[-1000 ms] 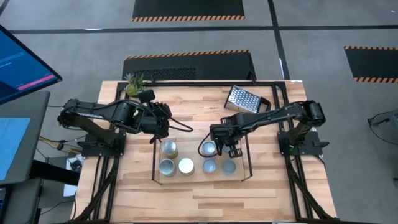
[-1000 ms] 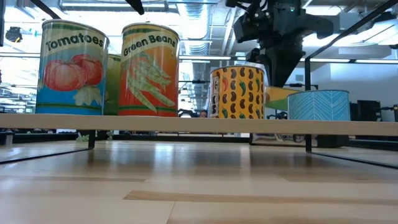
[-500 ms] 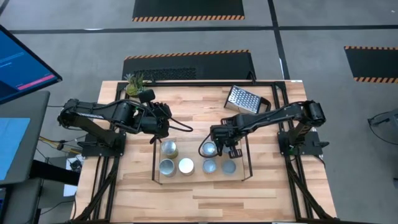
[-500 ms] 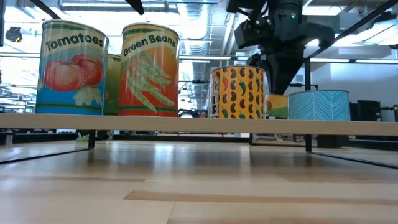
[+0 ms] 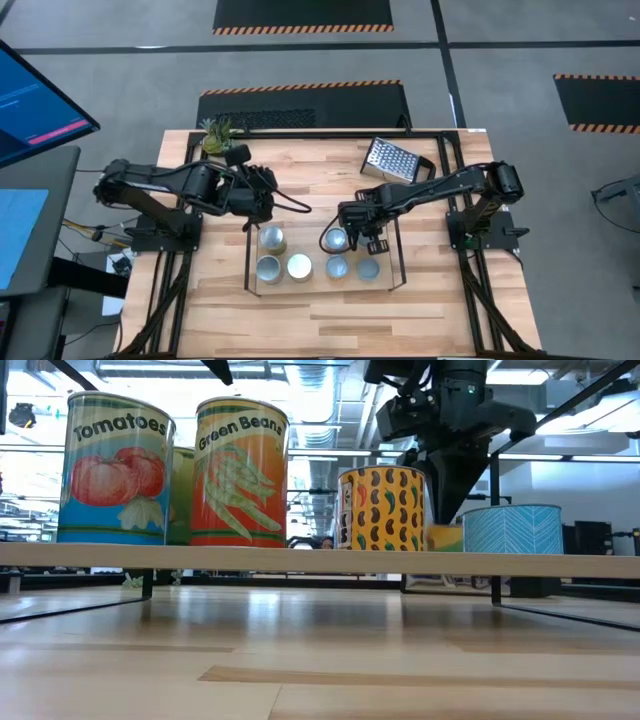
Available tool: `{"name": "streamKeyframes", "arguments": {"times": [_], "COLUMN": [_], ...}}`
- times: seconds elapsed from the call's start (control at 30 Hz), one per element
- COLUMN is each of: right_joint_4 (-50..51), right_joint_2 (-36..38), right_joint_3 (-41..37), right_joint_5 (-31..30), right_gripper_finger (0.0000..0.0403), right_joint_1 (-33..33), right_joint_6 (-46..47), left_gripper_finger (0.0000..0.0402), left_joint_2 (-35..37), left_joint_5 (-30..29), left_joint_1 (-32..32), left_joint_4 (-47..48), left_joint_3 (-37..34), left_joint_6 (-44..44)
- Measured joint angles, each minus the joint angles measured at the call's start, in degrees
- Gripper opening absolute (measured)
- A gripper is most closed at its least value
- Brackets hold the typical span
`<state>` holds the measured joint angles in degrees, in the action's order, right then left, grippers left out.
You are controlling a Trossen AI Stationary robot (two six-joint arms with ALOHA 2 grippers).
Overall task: Pick and place cans onto a shelf
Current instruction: Put the canned mushrooms on the shelf
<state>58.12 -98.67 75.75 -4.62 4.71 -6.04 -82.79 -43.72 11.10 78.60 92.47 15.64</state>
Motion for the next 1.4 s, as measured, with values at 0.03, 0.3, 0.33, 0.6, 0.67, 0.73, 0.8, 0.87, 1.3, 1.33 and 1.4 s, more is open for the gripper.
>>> {"name": "streamKeyframes", "arguments": {"times": [0.03, 0.3, 0.33, 0.6, 0.67, 0.73, 0.8, 0.87, 1.3, 1.33, 1.4], "right_joint_4": [-0.1, -0.4, -0.3, 3.1, 4.6, 6.1, 8.1, 10.7, 26.0, 26.8, 27.6], "right_joint_2": [0.0, 0.0, 0.0, 0.0, 0.0, 0.0, 0.0, 0.0, 0.0, 0.0, 0.0], "right_joint_3": [0.0, 0.0, 0.0, 2.4, 4.1, 6.4, 9.4, 12.7, 27.9, 27.9, 27.9], "right_joint_5": [0.0, 0.0, 0.0, -0.1, -0.1, -0.1, -0.1, -0.1, -0.1, -0.1, -0.7], "right_gripper_finger": [0.0067, 0.0081, 0.0081, 0.0081, 0.0082, 0.0082, 0.0082, 0.0082, 0.0082, 0.0082, 0.0082], "right_joint_1": [0.0, 0.0, 0.0, 0.0, 0.0, 0.0, 0.0, 0.0, 0.2, 0.2, 0.2], "right_joint_6": [0.0, 0.0, 0.0, 0.6, 1.0, 1.1, 1.2, 2.1, 12.6, 12.7, 12.7], "left_gripper_finger": [0.0057, 0.0057, 0.0057, 0.0057, 0.0057, 0.0057, 0.0057, 0.0057, 0.0057, 0.0057, 0.0057], "left_joint_2": [-0.2, -0.2, -0.2, -0.2, -0.2, -0.2, -0.2, -0.2, -0.2, -0.2, -0.1], "left_joint_5": [0.0, -0.1, -0.1, -0.2, -1.3, -4.4, -7.7, -10.1, -10.5, -10.5, -10.5], "left_joint_1": [0.0, 0.0, 0.0, 0.0, -0.1, -0.4, -1.0, -1.7, -2.3, -2.3, -2.3], "left_joint_4": [0.0, 0.0, 0.1, 0.1, 0.1, -0.5, -2.3, -5.0, -19.8, -20.4, -20.9], "left_joint_3": [0.0, 0.0, 0.0, 0.0, 0.0, 0.0, 0.0, 0.0, 0.0, 0.0, 0.0], "left_joint_6": [-0.1, -0.7, -1.0, -2.0, -4.3, -6.5, -7.8, -8.8, -22.4, -23.0, -23.6]}}
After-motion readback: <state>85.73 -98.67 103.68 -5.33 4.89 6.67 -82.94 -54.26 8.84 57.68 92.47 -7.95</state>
